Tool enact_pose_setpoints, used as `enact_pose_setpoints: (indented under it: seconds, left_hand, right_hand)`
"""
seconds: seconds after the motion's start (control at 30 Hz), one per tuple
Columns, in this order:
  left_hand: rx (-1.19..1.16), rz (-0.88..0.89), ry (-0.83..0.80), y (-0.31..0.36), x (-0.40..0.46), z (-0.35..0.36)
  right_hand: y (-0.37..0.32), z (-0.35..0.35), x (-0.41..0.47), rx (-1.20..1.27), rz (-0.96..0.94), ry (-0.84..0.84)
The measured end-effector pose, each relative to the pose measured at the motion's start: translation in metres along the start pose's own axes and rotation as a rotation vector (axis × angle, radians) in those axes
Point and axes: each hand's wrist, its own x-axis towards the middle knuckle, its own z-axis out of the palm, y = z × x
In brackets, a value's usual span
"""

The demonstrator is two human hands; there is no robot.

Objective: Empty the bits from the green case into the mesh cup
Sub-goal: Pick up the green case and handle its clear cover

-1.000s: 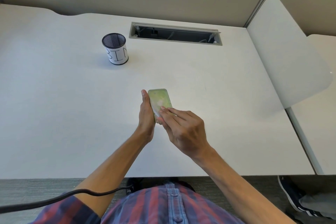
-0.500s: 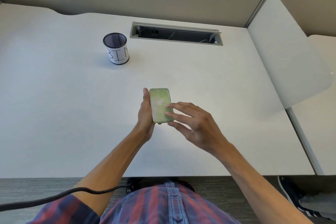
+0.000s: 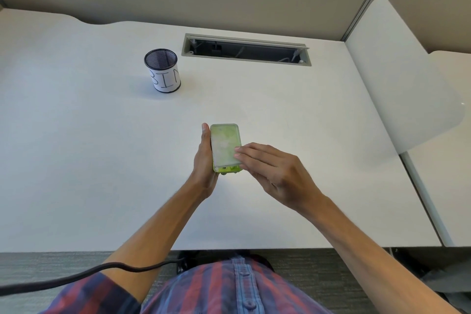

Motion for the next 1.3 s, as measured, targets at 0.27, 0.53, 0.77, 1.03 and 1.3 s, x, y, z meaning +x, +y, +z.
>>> enact_pose_setpoints:
  seconds: [0.27, 0.53, 0.77, 1.03, 1.3]
  left_hand:
    - [0.009, 0.007, -0.019, 0.0, -0.003, 0.005]
    - [0.041, -0.032, 0.006, 0.0, -0.004, 0.005]
    - [0.065, -0.016, 0.015, -0.003, -0.002, 0.005]
    - [0.074, -0.006, 0.012, -0.005, 0.0, 0.008]
    - [0.062, -0.002, 0.014, -0.004, 0.001, 0.005]
  right_hand:
    - [0.004, 0.0, 0.007, -0.123, -0.051, 0.213]
    - [0.013, -0.003, 0.015, -0.025, 0.18, 0.446]
    - [0.009, -0.004, 0.019, 0.471, 0.653, 0.622]
    - [0.006, -0.005, 0.017, 0.454, 0.625, 0.595]
    - [0.006, 0.005, 0.014, 0.087, 0.35, 0.539]
